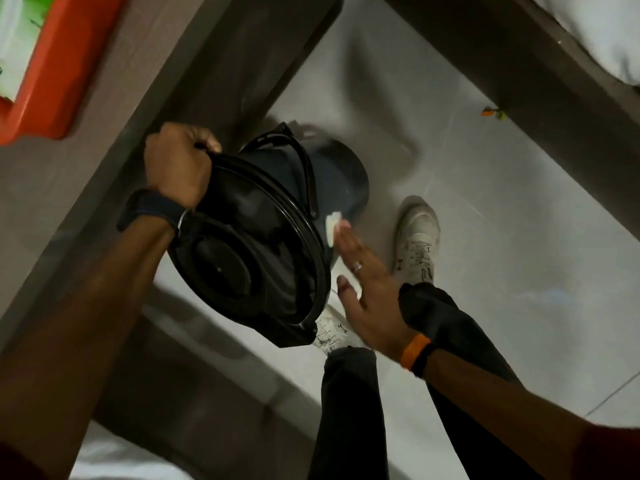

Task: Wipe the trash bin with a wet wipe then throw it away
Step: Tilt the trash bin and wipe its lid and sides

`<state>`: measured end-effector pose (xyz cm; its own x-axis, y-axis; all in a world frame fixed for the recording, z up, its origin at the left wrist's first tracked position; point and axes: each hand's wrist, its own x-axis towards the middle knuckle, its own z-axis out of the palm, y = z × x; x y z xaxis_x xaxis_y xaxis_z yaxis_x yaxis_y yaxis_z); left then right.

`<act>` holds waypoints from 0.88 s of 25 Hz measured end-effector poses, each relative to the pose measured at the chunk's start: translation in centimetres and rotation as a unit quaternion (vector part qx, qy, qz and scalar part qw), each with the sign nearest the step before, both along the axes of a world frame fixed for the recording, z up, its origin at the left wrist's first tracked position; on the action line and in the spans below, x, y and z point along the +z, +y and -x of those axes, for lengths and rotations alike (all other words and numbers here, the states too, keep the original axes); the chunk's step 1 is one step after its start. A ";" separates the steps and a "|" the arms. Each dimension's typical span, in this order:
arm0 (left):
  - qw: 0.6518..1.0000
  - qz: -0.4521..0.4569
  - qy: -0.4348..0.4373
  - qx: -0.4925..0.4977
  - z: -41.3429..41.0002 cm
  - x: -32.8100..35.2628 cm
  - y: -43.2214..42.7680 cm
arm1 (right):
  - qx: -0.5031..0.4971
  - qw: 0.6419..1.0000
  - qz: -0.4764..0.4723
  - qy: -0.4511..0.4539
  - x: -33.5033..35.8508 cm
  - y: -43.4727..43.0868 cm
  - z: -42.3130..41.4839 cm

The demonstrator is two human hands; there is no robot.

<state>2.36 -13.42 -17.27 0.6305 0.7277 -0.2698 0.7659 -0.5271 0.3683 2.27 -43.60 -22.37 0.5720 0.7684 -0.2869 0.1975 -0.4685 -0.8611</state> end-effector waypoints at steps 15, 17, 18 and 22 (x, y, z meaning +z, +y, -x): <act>0.997 0.030 0.033 0.056 -1.9 -0.4 1.8 | 0.024 0.996 -0.083 0.001 -3.2 2.1 -3.3; 0.996 0.026 0.027 0.075 -2.0 -0.6 1.8 | -0.104 0.990 0.017 0.096 -3.7 2.2 -4.2; 0.995 0.033 0.027 0.086 -2.0 -0.7 1.9 | -0.149 0.976 0.058 0.146 -3.7 2.2 -4.8; 0.985 0.124 0.049 0.108 -1.2 -1.0 1.9 | -0.136 0.985 0.006 0.107 -1.4 1.6 -4.9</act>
<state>3.59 -11.51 -18.27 0.4306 0.7457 -0.5084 0.8885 -0.2510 0.3842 7.13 -42.05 -23.81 0.6820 0.5902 -0.4320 -0.1225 -0.4902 -0.8630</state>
